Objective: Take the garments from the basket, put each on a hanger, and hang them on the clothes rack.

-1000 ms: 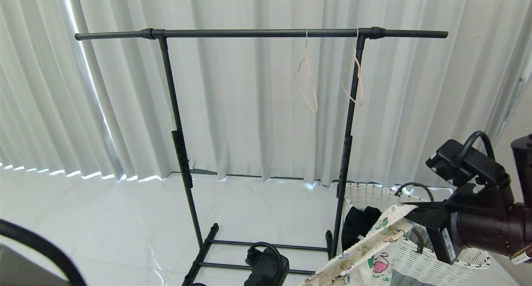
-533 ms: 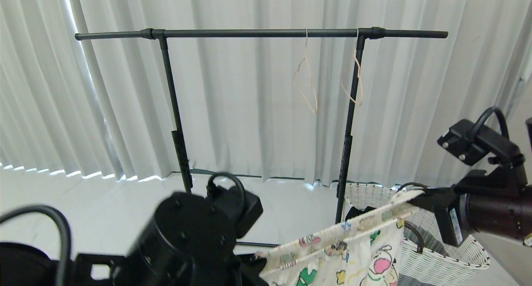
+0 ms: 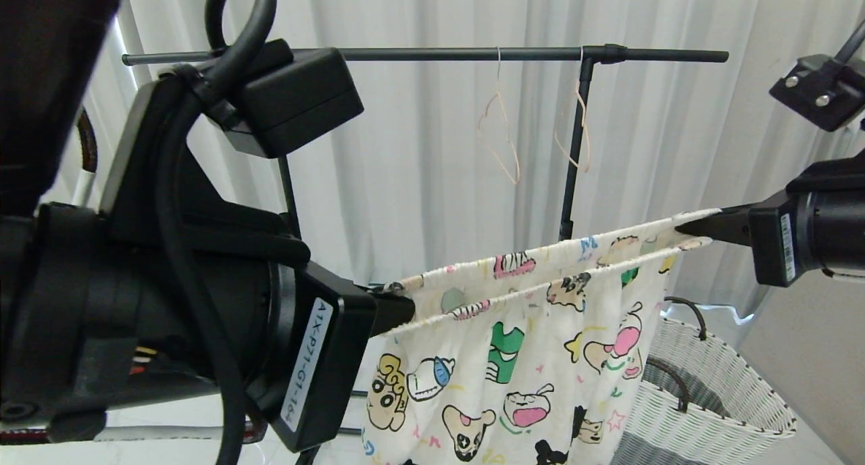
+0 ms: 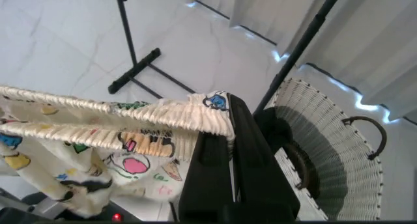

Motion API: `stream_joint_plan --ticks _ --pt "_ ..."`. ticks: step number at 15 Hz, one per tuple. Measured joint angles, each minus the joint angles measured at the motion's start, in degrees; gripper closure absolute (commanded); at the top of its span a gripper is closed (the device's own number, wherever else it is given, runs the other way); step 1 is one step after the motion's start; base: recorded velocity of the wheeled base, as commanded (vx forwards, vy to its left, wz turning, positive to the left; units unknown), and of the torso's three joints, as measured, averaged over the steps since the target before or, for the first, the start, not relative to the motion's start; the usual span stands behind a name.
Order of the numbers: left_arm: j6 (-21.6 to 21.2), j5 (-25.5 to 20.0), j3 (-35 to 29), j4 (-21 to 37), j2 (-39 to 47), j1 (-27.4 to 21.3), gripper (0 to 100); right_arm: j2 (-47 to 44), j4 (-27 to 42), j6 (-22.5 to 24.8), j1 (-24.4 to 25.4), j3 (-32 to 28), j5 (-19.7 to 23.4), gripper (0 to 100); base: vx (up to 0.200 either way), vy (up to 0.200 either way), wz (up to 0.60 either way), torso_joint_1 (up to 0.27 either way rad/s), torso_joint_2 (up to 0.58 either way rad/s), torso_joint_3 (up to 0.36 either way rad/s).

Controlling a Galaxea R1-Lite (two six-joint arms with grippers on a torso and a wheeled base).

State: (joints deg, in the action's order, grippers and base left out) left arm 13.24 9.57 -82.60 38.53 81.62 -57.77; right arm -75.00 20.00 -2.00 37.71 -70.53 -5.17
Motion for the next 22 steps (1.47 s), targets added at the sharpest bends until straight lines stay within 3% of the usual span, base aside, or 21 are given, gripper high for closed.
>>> stream_joint_plan --ticks 3,5,7,10,14,17,20,22 --pt "-6.2 1.9 1.0 -4.3 -0.3 0.1 100 3.7 7.3 0.0 1.1 -0.7 2.0 100 0.0 0.0 0.0 0.0 0.0 0.0" --pt "-9.3 2.0 2.4 -15.7 0.1 0.1 100 8.1 16.6 0.1 3.9 -0.9 6.6 100 0.0 0.0 0.0 0.0 0.0 0.0" --pt "-11.2 1.9 3.5 -21.2 1.6 0.0 100 11.4 20.6 0.0 9.4 -0.8 8.4 100 0.0 0.0 0.0 0.0 0.0 0.0" --pt "-11.4 1.9 4.2 -21.7 2.9 0.0 100 12.9 20.7 0.0 14.3 -0.7 8.6 100 0.0 0.0 0.0 0.0 0.0 0.0" --pt "-11.2 1.6 7.8 -20.9 0.3 0.0 100 11.2 12.9 -0.1 13.4 -0.7 5.3 100 0.0 0.0 0.0 0.0 0.0 0.0" --pt "-5.1 1.5 10.6 -15.6 -3.6 -1.6 100 6.9 5.0 -0.2 12.8 -1.8 5.4 100 0.0 0.0 0.0 0.0 0.0 0.0" --pt "7.2 1.8 11.9 -15.3 -5.3 -7.5 100 2.3 1.5 -0.2 12.5 -4.1 5.4 100 0.0 0.0 0.0 0.0 0.0 0.0" --pt "8.4 2.0 14.7 -15.3 -7.1 -10.5 100 0.5 1.5 -0.1 12.3 -4.9 5.4 100 0.0 0.0 0.0 0.0 0.0 0.0"
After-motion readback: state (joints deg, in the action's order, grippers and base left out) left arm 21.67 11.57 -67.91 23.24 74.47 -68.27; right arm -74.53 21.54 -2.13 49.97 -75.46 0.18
